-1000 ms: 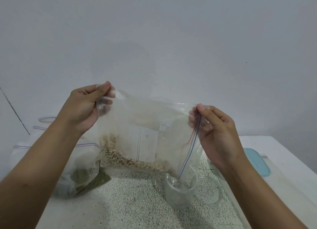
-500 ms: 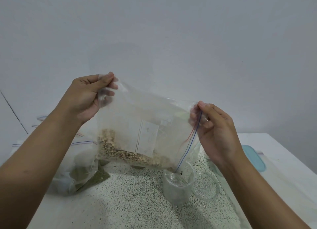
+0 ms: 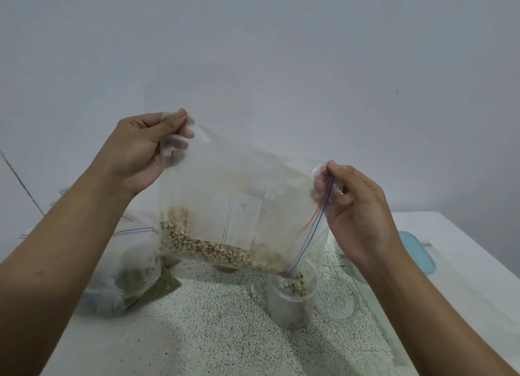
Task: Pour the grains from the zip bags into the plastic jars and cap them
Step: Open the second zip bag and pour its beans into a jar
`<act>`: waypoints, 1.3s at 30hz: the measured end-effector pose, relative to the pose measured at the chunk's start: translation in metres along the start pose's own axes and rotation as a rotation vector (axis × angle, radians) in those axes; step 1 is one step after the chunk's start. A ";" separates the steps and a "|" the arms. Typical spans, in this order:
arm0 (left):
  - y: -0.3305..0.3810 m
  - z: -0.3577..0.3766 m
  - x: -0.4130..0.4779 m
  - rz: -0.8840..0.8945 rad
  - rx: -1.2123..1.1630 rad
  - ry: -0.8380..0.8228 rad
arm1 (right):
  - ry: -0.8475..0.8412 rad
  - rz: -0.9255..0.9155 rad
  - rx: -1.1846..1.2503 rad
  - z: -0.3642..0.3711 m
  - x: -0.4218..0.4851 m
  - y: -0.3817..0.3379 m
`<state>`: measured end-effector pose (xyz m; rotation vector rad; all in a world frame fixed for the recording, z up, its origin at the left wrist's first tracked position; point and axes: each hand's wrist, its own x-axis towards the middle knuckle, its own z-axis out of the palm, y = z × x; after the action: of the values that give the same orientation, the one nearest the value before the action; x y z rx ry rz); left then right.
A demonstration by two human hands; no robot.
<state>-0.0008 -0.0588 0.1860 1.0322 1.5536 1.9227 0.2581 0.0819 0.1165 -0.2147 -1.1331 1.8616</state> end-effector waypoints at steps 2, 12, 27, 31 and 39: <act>0.000 0.000 0.001 0.005 -0.003 -0.005 | 0.002 0.002 0.007 -0.001 0.000 -0.001; -0.005 0.001 -0.001 0.017 -0.025 0.013 | 0.022 0.004 -0.005 -0.001 0.000 -0.002; -0.005 0.001 -0.002 0.003 -0.071 0.009 | 0.048 0.019 0.000 -0.002 0.005 -0.001; -0.005 0.004 -0.002 0.001 -0.094 0.003 | 0.085 0.016 0.002 -0.004 0.006 0.000; -0.003 0.007 0.002 -0.001 -0.099 -0.011 | 0.090 0.015 0.026 -0.002 0.008 -0.001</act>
<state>0.0031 -0.0522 0.1846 0.9977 1.4380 1.9685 0.2554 0.0891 0.1182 -0.2899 -1.0481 1.8599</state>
